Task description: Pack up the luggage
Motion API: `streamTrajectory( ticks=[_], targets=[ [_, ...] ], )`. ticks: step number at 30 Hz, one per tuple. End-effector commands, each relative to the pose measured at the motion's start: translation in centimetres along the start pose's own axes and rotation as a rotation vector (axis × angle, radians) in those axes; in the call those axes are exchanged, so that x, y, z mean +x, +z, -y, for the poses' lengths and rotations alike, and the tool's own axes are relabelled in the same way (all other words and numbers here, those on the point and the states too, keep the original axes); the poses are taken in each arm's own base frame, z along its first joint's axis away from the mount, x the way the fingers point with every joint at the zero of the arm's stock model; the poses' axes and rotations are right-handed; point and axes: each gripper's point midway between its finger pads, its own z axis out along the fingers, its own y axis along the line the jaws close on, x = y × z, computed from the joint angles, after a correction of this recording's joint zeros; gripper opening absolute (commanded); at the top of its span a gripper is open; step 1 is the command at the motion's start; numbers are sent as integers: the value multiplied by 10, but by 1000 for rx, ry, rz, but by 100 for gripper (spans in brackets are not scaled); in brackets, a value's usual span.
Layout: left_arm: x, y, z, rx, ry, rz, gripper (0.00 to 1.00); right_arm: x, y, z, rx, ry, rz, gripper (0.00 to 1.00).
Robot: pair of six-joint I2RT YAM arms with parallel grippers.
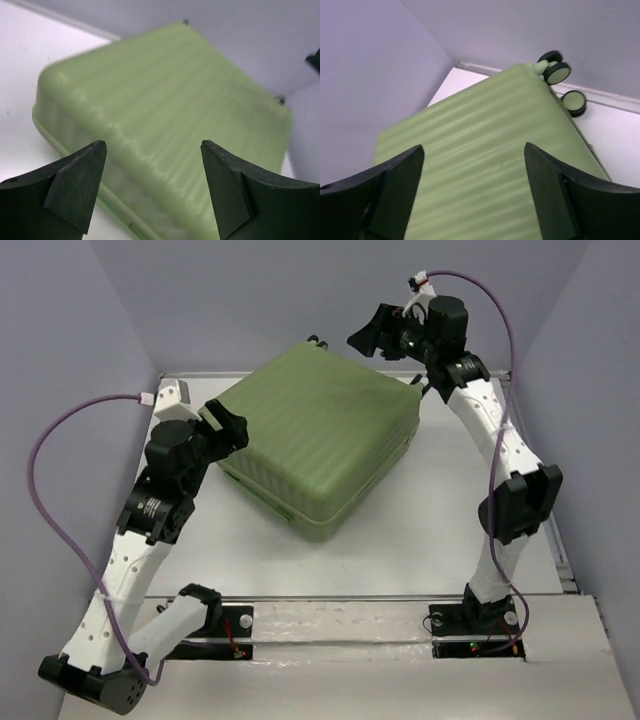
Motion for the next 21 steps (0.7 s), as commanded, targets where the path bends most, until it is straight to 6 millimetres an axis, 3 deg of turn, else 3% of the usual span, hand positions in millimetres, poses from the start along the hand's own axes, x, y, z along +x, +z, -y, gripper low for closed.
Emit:
streamTrajectory(
  ticks=[1, 2, 3, 4, 5, 6, 7, 8, 9, 10, 11, 12, 14, 15, 16, 18, 21],
  targets=[
    [-83, -28, 23, 45, -39, 257, 89, -13, -43, 16, 119, -108, 46, 73],
    [-84, -22, 21, 22, -30, 252, 90, -13, -50, 15, 130, -119, 50, 38],
    [-85, -19, 22, 16, -21, 247, 91, -11, -58, 13, 133, -119, 51, 22],
    [-81, -6, 22, 0, -7, 223, 92, 4, -74, 13, 148, -105, 35, 12],
    [-80, 3, 21, 1, -4, 212, 93, 6, -82, 10, 141, -108, 60, 7],
    [-75, 12, 18, -3, -1, 195, 93, 13, -91, 11, 145, -103, 70, 7],
    [-73, 21, 14, -10, -6, 180, 93, 57, -98, 35, 210, -53, 13, 7],
    [-67, 37, 14, 9, -9, 147, 93, 52, -120, 26, 214, -60, 62, 7],
    [-76, 45, -5, -27, -29, 162, 93, 62, -128, 31, 237, -46, 66, 7],
    [-79, 53, -12, -30, -44, 158, 92, 73, -137, 44, 302, -31, 71, 7],
    [-73, 72, -19, -24, -58, 119, 92, 101, -151, 57, 350, -16, 45, 7],
    [-87, 80, -32, -39, -77, 131, 90, 110, -158, 71, 418, -1, 52, 7],
    [-72, 114, -49, -39, -102, 37, 86, 133, -171, 93, 513, 20, 48, 7],
    [-79, 121, -56, -56, -102, 41, 84, 153, -179, 112, 573, 46, 38, 7],
    [-70, 138, -71, -95, -109, 10, 82, 160, -182, 123, 592, 67, 35, 7],
    [-72, 150, -85, -117, -128, 9, 79, 185, -179, 135, 591, 93, -3, 7],
    [-73, 168, -117, -172, -146, -4, 79, 196, -163, 136, 539, 100, -39, 7]
  ],
)
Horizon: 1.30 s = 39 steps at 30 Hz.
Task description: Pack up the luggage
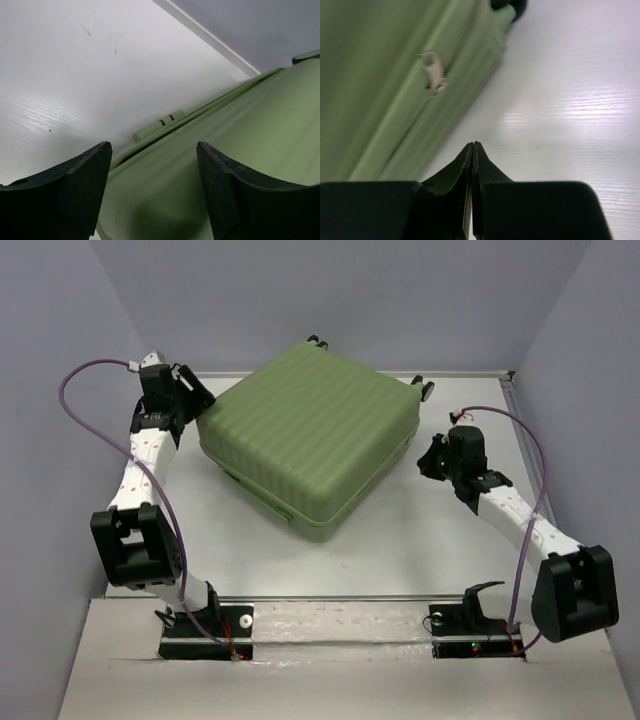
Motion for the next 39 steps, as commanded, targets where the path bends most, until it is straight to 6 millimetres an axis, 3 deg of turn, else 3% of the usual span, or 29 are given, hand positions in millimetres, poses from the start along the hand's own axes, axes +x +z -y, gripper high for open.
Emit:
streamTrajectory(
  ticks=[1, 2, 4, 5, 7, 10, 12, 13, 15, 16, 17, 18, 22, 24, 25, 27, 28, 30, 31, 32, 33, 36, 37, 39],
  targets=[
    [-52, 1, 11, 76, -15, 94, 79, -14, 22, -15, -90, 28, 60, 7],
    [-36, 21, -3, 47, -26, 22, 79, -13, 26, -20, -117, 31, 52, 7],
    [-23, 39, -7, 52, -27, -40, 78, -15, 38, -34, -189, 36, 40, 7],
    [-2, 56, -15, 42, -50, -108, 78, -16, 43, -37, -202, 42, 41, 7],
    [27, 66, -15, 82, -96, -183, 76, -24, 53, -46, -238, 48, 50, 7],
    [52, 72, -19, 96, -136, -214, 75, -33, 70, -66, -325, 52, 34, 7],
    [57, 68, -15, 128, -157, -211, 75, -38, 85, -79, -386, 58, 18, 7],
    [78, 65, -21, 115, -175, -247, 75, -36, 89, -86, -419, 66, -6, 7],
    [75, 52, -9, 168, -203, -197, 74, -39, 100, -94, -459, 69, -21, 7],
    [96, 47, -18, 153, -222, -223, 74, -44, 113, -100, -479, 70, -30, 7],
    [87, 37, -8, 188, -234, -176, 74, -39, 114, -112, -526, 66, -66, 7],
    [91, 31, -8, 191, -239, -168, 74, -48, 123, -120, -549, 60, -66, 7],
    [120, 4, -26, 168, -281, -150, 74, -58, 134, -143, -599, 14, -95, 7],
    [112, -12, -23, 189, -281, -98, 74, -59, 135, -141, -580, 16, -107, 9],
    [108, -20, -23, 184, -273, -74, 75, -64, 132, -137, -547, 2, -84, 14],
    [93, -27, -20, 183, -252, -44, 78, -57, 126, -127, -494, 1, -101, 21],
    [68, -35, -6, 216, -225, 6, 78, -49, 116, -115, -447, 4, -95, 25],
    [36, -48, 11, 244, -201, 55, 80, -32, 99, -99, -394, 11, -103, 34],
    [39, -48, 9, 232, -204, 44, 80, -32, 99, -99, -395, 11, -100, 35],
    [18, -58, 20, 248, -191, 83, 81, -16, 87, -91, -385, 21, -121, 36],
    [-2, -66, 31, 270, -183, 122, 83, -12, 80, -90, -400, 29, -110, 36],
    [-32, -88, 39, 263, -149, 198, 89, 12, 56, -80, -403, 50, -115, 38],
    [-55, -107, 48, 278, -135, 264, 92, 18, 50, -80, -422, 51, -123, 39],
    [-71, -129, 50, 264, -116, 324, 94, 26, 41, -76, -422, 48, -124, 41]
  ],
)
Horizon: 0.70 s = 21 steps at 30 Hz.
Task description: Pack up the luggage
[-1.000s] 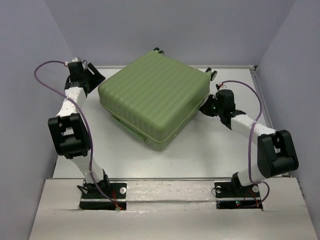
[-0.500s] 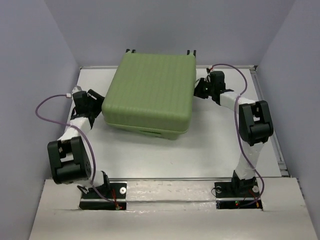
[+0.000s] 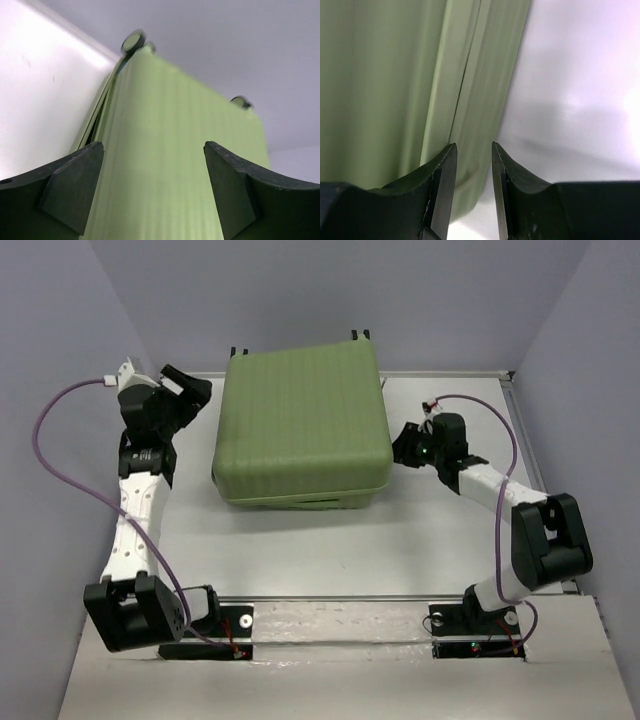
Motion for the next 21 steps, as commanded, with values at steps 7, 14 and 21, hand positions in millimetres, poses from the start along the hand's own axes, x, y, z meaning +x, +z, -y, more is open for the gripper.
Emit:
streamTrajectory(
  ticks=[7, 14, 21],
  targets=[
    [33, -125, 145, 408, 267, 38, 66, 46, -52, -36, -160, -29, -2, 23],
    [219, -223, 189, 732, 401, -356, 42, 47, -68, -66, -198, -113, 10, 18],
    [342, -231, 156, 663, 535, -574, 42, 47, -82, -52, -72, -171, 33, 14]
  ],
)
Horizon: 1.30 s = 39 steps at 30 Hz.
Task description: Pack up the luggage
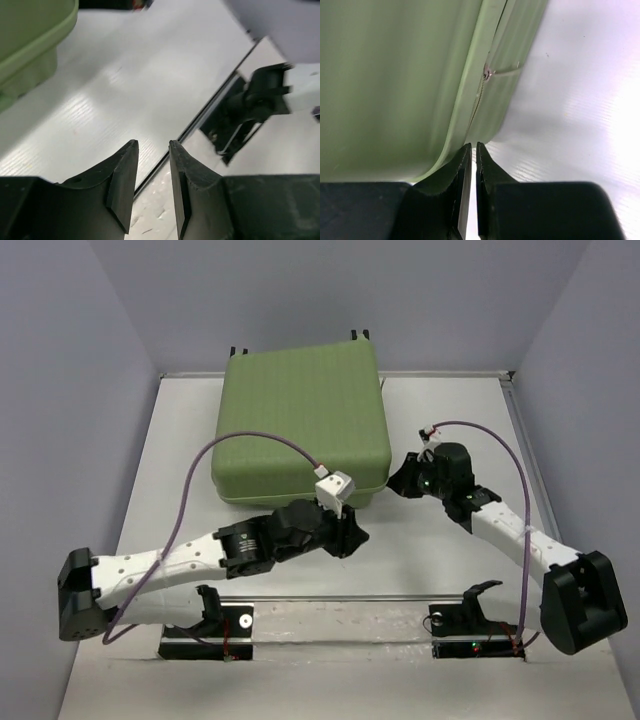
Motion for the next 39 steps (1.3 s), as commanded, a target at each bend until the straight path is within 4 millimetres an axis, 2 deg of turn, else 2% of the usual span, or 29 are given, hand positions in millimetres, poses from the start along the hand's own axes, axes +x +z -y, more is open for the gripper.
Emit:
streamTrajectory(
  ticks=[1, 2, 4, 5, 7, 10, 15, 18, 21, 23, 24, 25, 29, 30, 34, 35, 36, 39],
  targets=[
    [14, 26, -24, -115, -12, 36, 42, -18, -20, -15, 7, -80, 67, 14],
    [23, 34, -34, -143, -3, 16, 42, -19, -22, -14, 18, -85, 73, 13],
    [22, 41, -48, -190, 1, 19, 42, -22, -23, -20, -7, -88, 79, 13],
    [19, 45, -65, -239, -4, 26, 42, -21, -22, -29, -60, -95, 63, 13],
    [15, 47, -84, -279, -10, 30, 42, -23, -17, -44, -115, -118, 65, 13],
    [16, 46, -119, -362, -19, 26, 42, -28, -10, -51, -143, -161, 58, 13],
    [9, 24, -176, -612, -55, 88, 42, -34, -17, -61, -199, -246, 93, 12],
    [4, 2, -213, -778, -118, 134, 42, -36, -17, -53, -156, -271, 118, 12],
    [-7, -16, -224, -850, -132, 200, 43, -44, -13, -33, -51, -283, 162, 12],
    [-17, -23, -222, -848, -146, 241, 43, -37, 0, -19, -25, -341, 146, 12],
    [-21, -24, -220, -842, -150, 257, 43, -40, 5, -20, -39, -373, 164, 14],
    [-26, -26, -217, -832, -151, 274, 43, -35, 14, -14, -31, -397, 144, 15],
    [-30, -30, -216, -833, -143, 284, 44, -45, 26, -10, -61, -462, 209, 26],
    [-31, -31, -218, -843, -139, 288, 44, -40, 32, -7, -87, -475, 206, 29],
    [-37, -37, -224, -855, -147, 301, 44, -49, 29, 16, -96, -456, 240, 34],
    [-38, -38, -225, -858, -146, 304, 44, -50, 26, 18, -105, -450, 253, 38],
    [-40, -40, -226, -861, -139, 307, 44, -49, 23, 19, -129, -451, 267, 47],
    [-48, -46, -234, -881, -148, 325, 45, -51, 19, 16, -215, -442, 274, 53]
  ],
)
